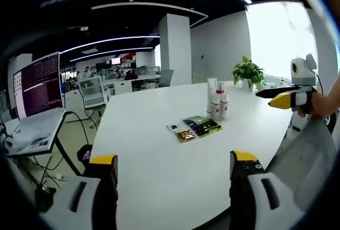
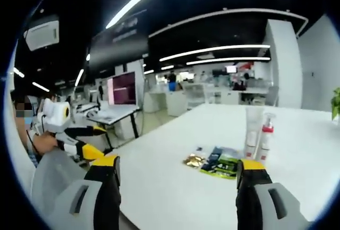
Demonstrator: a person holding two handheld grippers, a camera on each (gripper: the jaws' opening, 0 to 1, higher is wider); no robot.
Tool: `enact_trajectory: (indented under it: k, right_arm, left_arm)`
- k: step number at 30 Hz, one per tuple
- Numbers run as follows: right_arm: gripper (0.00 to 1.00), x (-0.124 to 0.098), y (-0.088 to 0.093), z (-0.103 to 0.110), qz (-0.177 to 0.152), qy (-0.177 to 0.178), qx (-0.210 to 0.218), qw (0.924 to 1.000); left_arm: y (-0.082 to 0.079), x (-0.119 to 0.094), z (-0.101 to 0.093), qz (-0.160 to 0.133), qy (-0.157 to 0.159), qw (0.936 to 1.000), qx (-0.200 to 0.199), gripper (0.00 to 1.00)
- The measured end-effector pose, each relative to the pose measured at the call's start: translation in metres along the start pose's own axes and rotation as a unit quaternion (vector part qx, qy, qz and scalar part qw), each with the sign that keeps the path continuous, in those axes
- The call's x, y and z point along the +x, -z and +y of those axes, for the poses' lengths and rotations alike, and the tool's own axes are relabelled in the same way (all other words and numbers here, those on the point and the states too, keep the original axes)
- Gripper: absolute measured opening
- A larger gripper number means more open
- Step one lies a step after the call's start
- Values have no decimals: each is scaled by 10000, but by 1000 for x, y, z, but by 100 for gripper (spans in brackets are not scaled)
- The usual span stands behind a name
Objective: Arrange the skincare products in the storage area until every visible bottle or jar stands upright without overlapping.
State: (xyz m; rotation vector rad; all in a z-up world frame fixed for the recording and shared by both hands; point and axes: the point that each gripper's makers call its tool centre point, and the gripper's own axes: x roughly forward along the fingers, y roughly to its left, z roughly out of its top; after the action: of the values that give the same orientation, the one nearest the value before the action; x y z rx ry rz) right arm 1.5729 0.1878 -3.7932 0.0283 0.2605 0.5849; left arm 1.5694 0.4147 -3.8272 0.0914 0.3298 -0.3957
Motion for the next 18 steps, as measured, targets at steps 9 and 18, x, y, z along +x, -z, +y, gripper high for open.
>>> enact_trajectory:
  k: [9, 18]
  right_arm:
    - [90, 4, 8, 11, 207, -196, -134, 9995]
    - [88, 6, 15, 24, 377, -378, -286, 9982]
  left_arm:
    - [4, -1, 3, 83, -55, 9999, 73, 82]
    - [7, -2, 7, 132, -95, 9999, 56, 78]
